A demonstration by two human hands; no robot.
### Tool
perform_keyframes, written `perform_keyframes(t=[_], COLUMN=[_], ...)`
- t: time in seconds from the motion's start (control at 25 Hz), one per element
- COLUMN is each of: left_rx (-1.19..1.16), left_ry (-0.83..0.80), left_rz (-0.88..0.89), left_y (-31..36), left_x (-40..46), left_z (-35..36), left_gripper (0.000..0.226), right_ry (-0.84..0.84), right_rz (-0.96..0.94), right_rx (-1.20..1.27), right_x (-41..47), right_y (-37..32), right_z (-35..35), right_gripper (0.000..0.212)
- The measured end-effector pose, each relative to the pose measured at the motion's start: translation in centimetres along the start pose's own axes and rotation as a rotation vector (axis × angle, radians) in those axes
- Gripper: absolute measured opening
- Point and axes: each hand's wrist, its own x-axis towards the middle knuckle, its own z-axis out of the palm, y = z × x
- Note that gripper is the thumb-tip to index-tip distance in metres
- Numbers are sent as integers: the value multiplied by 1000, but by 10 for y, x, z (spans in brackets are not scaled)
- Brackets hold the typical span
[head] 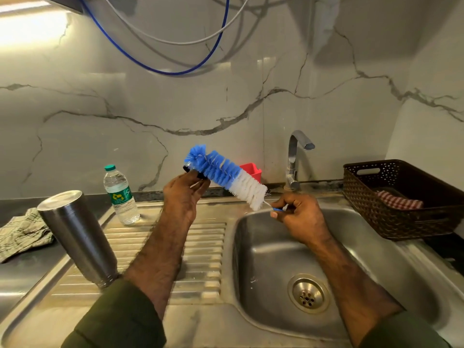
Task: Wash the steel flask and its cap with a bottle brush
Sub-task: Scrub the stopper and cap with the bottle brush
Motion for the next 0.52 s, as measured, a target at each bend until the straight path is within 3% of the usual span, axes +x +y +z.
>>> perform_keyframes(t=[0.16, 0.32, 0.52], left_rx=[136, -195, -421], left_ry=[-139, -91, -270], left_rz=[-41, -132, -257], left_y=[-12, 1, -16], left_x=[-25, -21, -27], left_z=[9, 10, 7], left_gripper=[25, 23, 74], right_ry=[22, 26, 50], right_rz=[-14, -15, 61], right_rx=[11, 0, 161], right_x=[-1, -3, -2], right_y=[-9, -5, -5], right_z=[8, 2, 10], right_gripper=[18, 15, 26])
